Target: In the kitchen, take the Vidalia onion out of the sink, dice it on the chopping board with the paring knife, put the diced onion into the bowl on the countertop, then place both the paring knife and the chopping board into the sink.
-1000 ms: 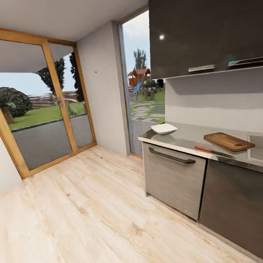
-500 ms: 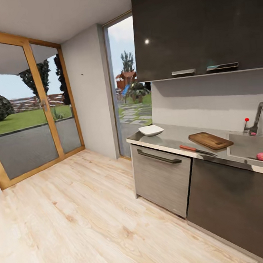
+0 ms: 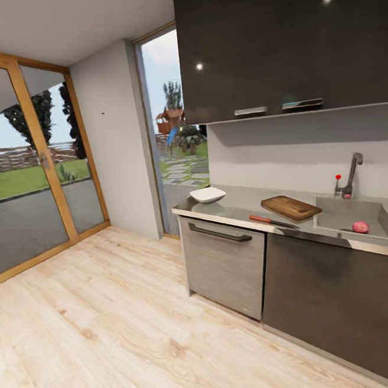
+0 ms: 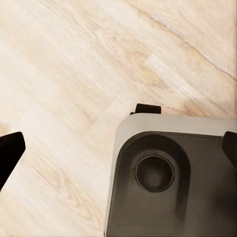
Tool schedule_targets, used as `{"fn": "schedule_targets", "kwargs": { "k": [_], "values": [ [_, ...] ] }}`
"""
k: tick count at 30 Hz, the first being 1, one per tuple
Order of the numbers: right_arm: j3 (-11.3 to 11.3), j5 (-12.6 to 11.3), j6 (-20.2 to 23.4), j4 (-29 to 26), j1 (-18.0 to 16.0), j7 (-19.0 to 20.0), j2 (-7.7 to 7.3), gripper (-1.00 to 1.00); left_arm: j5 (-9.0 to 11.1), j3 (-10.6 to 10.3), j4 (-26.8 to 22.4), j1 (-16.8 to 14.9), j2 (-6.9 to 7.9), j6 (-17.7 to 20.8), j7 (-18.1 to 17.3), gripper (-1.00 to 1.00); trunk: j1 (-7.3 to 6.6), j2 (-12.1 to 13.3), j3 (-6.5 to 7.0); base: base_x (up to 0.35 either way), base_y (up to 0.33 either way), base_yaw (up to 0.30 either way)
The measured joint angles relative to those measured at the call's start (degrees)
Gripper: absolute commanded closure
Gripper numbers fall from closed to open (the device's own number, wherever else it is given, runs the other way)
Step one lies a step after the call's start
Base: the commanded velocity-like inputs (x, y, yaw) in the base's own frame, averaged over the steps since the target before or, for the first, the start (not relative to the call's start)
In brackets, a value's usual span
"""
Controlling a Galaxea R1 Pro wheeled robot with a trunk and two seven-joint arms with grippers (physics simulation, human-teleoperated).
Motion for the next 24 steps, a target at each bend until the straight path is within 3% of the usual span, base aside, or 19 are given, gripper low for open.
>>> {"fn": "schedule_targets", "kwargs": {
  "k": [14, 24],
  "values": [
    [0.0, 0.0, 0.2, 0.0, 0.0, 0.0, 0.05, -1.00, -0.2, 0.0, -1.6, 0.0, 0.39, 0.0, 0.1, -1.00, 0.00, 0.0, 0.14, 0.000, 0.000, -0.177],
    [0.0, 0.0, 0.2, 0.0, 0.0, 0.0, 0.05, -1.00, -0.2, 0.1, -5.0, -0.1, 3.00, -0.6, 0.0, -1.00, 0.00, 0.0, -0.52, 0.000, 0.000, -0.201]
  ]
}}
